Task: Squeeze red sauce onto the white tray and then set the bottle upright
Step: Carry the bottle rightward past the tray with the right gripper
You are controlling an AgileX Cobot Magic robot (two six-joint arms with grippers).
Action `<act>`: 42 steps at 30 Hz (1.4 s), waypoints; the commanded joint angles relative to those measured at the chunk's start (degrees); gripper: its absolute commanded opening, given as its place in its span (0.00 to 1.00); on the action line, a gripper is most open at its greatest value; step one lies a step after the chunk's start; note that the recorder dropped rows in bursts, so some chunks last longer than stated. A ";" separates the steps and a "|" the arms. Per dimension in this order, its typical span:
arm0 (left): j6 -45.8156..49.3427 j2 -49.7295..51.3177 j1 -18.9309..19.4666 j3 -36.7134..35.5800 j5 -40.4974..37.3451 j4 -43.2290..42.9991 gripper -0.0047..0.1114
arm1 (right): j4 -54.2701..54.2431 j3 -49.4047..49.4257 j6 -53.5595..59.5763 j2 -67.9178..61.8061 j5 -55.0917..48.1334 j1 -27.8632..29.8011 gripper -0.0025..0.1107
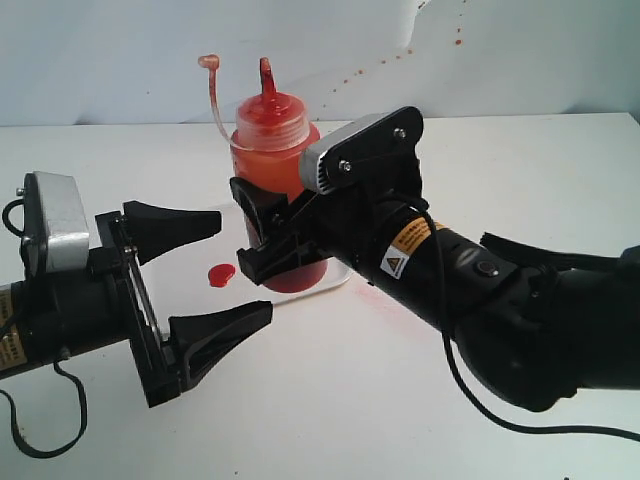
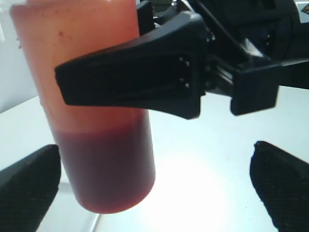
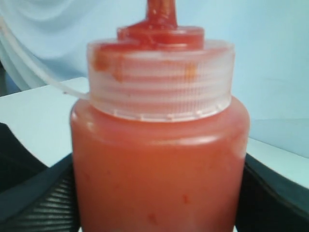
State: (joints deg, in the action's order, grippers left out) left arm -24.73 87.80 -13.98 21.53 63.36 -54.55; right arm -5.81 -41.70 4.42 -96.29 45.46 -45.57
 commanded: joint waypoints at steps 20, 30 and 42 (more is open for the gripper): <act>-0.07 -0.20 -0.24 0.10 0.75 -0.31 0.94 | -9.16 5.96 4.84 -0.03 4.85 8.11 0.02; -0.07 -0.20 -0.24 0.10 0.75 -0.19 0.94 | -8.27 7.17 -0.23 -8.15 15.27 11.42 0.02; -0.07 -0.20 -0.24 0.10 0.75 0.03 0.94 | -8.06 7.17 -0.65 -10.74 17.35 18.82 0.02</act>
State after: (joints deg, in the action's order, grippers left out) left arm -24.64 87.80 -13.98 21.53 63.36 -54.83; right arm -14.67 -34.40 3.97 -107.47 58.64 -28.57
